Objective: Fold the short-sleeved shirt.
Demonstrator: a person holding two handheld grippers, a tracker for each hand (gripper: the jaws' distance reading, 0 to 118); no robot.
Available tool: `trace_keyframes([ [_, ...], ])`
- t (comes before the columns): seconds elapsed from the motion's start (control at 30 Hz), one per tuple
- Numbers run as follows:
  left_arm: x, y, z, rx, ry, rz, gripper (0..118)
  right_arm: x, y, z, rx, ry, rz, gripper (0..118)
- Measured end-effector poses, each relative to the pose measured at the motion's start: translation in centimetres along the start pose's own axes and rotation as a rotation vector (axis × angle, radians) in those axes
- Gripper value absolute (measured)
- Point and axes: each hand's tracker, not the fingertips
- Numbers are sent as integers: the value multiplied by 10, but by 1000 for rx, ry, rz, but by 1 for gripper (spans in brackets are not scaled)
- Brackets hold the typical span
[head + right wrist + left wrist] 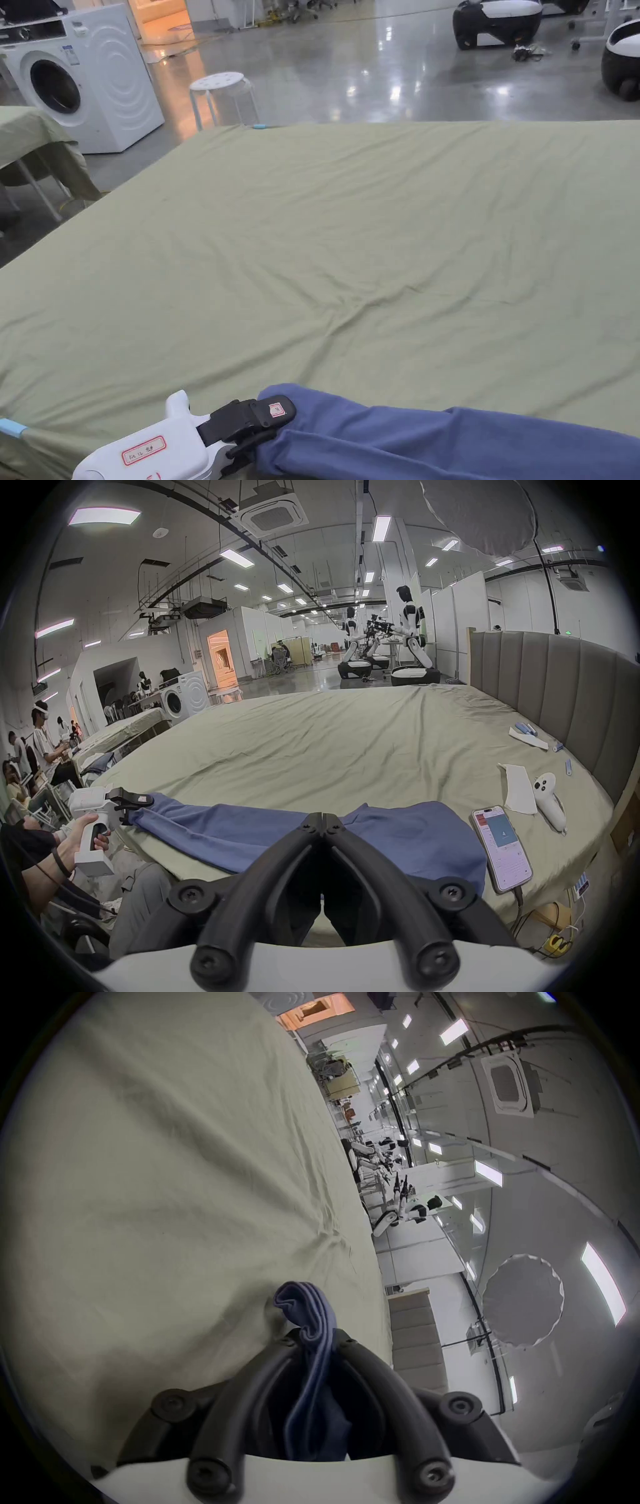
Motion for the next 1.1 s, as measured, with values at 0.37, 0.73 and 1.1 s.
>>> trace_keyframes([
  [0.37,87,50,47,189,40,-138,7,11,-6,1,-17,9,-55,0],
  [0.73,176,-60,-71,-91,107,-503,7,15,-11,5,-11,19,-140,0],
  [1.1,182,-164,-178,-398,113,-655,23,47,-21,14,-55,-5,-136,0],
])
